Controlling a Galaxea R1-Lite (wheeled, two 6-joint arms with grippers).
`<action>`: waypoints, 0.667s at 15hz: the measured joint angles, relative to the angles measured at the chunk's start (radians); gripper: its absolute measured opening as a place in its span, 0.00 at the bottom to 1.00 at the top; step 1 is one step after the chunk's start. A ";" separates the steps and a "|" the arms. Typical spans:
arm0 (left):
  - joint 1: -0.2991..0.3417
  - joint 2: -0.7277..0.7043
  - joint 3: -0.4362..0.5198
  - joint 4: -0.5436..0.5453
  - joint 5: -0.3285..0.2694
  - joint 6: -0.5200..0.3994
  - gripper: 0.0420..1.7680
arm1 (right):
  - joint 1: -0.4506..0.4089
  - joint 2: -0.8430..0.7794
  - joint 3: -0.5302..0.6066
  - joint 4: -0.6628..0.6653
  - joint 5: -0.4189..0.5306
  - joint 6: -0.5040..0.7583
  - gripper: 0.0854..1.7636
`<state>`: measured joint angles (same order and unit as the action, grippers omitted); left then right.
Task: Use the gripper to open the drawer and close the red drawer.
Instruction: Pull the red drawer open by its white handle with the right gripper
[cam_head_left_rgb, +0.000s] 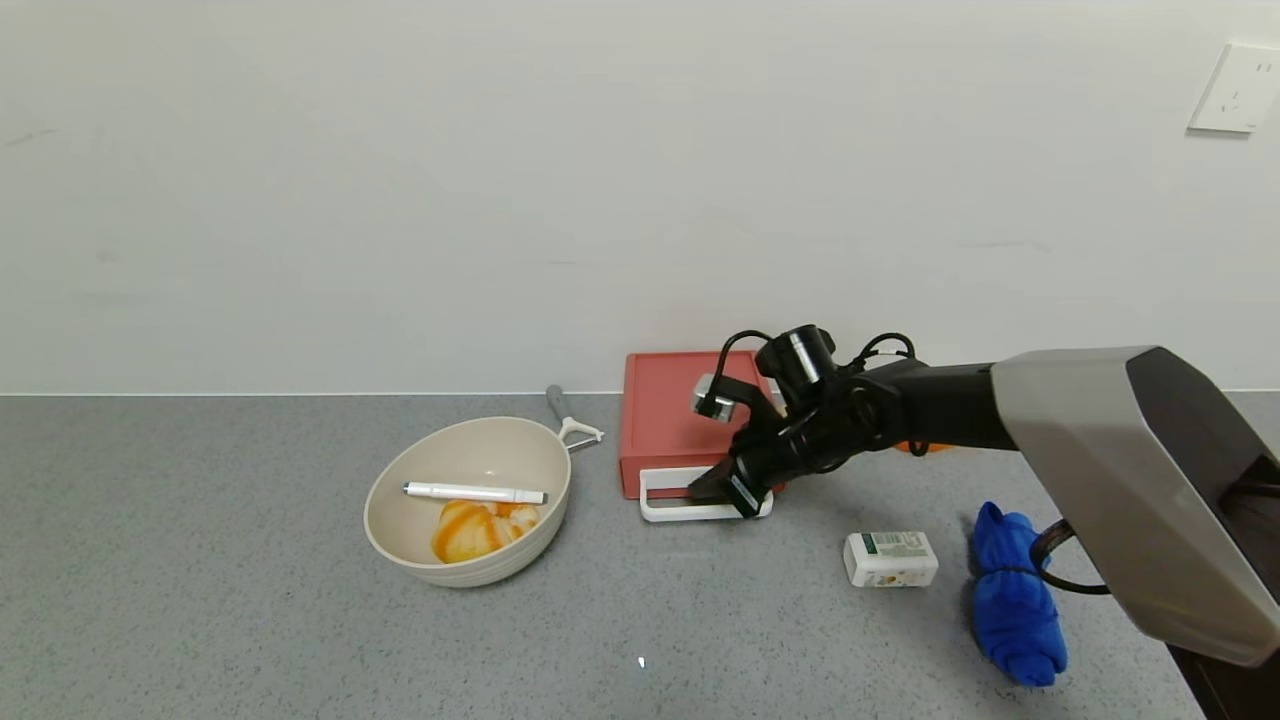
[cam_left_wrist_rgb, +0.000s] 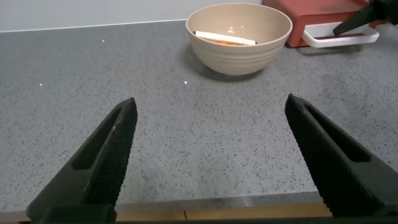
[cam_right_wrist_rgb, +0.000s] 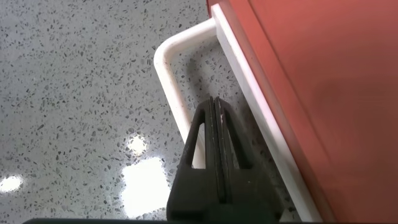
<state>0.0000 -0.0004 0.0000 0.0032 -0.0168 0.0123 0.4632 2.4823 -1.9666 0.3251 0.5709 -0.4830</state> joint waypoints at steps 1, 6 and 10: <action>0.000 0.000 0.000 0.000 0.000 0.000 0.97 | 0.000 0.003 0.000 0.001 0.000 0.001 0.02; 0.000 0.000 0.000 0.000 0.000 0.000 0.97 | 0.011 0.017 0.000 0.000 0.000 0.001 0.02; 0.000 0.000 0.000 0.000 0.000 0.000 0.97 | 0.019 0.018 0.008 0.007 0.000 0.003 0.02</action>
<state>0.0000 -0.0004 0.0000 0.0028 -0.0164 0.0119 0.4823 2.5006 -1.9583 0.3323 0.5704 -0.4800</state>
